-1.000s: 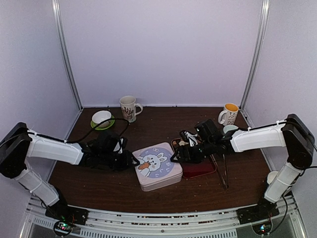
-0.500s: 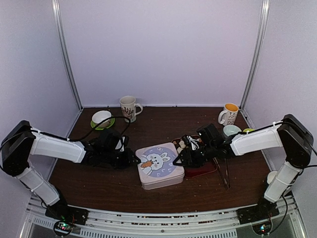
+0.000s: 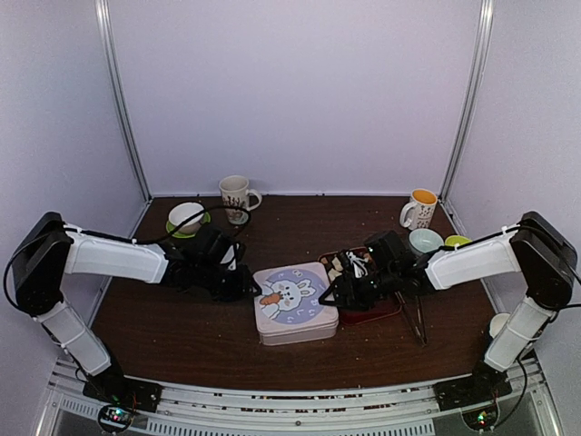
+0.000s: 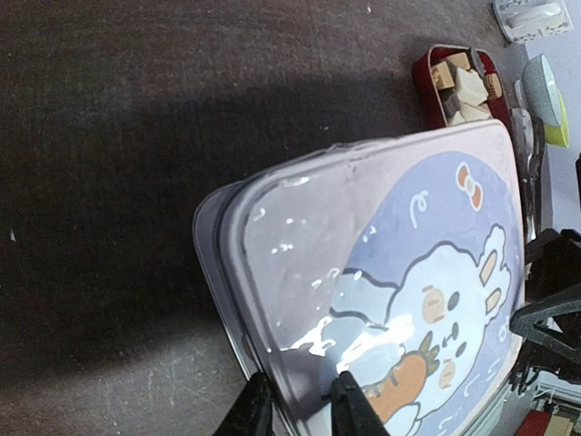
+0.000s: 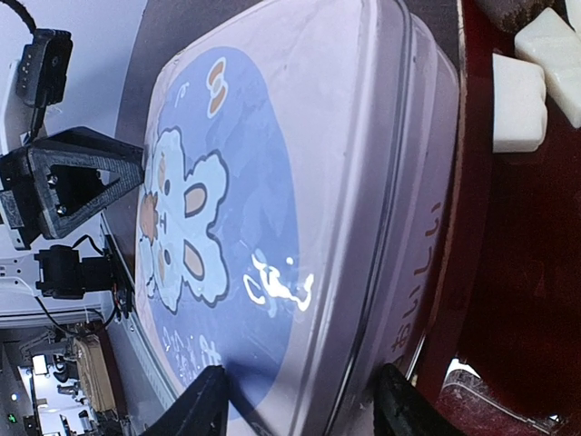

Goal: Pack the chocolate
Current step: Rotate the packing box at the center of the board.

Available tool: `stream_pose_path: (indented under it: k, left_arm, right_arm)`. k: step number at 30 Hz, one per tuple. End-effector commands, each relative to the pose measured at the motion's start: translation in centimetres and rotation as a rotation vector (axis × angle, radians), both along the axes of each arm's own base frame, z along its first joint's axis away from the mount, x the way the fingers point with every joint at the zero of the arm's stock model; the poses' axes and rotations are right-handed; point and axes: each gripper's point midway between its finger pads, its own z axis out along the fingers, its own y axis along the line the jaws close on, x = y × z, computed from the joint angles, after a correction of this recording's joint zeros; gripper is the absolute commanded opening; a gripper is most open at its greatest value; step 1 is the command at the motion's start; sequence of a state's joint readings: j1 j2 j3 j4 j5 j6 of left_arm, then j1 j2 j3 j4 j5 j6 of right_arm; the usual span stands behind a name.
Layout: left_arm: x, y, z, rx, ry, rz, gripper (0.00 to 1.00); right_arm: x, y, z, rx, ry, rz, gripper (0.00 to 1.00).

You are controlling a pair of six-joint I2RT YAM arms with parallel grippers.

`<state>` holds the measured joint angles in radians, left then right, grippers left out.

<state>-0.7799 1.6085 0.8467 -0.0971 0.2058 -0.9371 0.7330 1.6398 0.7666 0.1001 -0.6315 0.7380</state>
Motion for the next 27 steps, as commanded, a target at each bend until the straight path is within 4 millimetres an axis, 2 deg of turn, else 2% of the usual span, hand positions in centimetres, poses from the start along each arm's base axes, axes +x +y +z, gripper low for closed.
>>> stream_pose_path:
  k: [1, 3, 5, 11, 18, 23, 27]
  left_arm:
    - [-1.9, -1.6, -1.1, 0.059, 0.025, -0.160, 0.24]
    - [-2.0, -1.5, -1.2, 0.085, 0.030, -0.184, 0.25]
    - [-2.0, -1.7, -1.2, 0.099, 0.032, -0.207, 0.24]
    - [-1.7, -2.4, -0.9, 0.099, 0.034, -0.239, 0.24]
    - [-1.8, -2.6, -1.6, 0.101, 0.054, -0.241, 0.25]
    - [-1.8, -2.2, -1.7, 0.112, 0.049, -0.219, 0.25]
    - [-1.4, -1.9, -0.9, 0.117, 0.020, -0.200, 0.28]
  right_arm:
    - [-2.3, 2.0, 1.5, 0.076, -0.009, 0.103, 0.54]
    - [-2.0, 2.0, 1.6, 0.080, -0.012, 0.089, 0.51]
    - [-1.9, 2.2, 1.8, 0.097, -0.006, 0.084, 0.44]
    - [-2.2, 2.2, 2.1, 0.119, 0.011, 0.079, 0.37]
    - [-3.7, 0.8, -0.6, 0.092, 0.077, 0.064, 0.39]
    - [-4.4, -0.3, -0.4, 0.058, 0.057, 0.065, 0.46]
    - [-4.4, -0.9, 0.2, 0.025, 0.028, 0.067, 0.47]
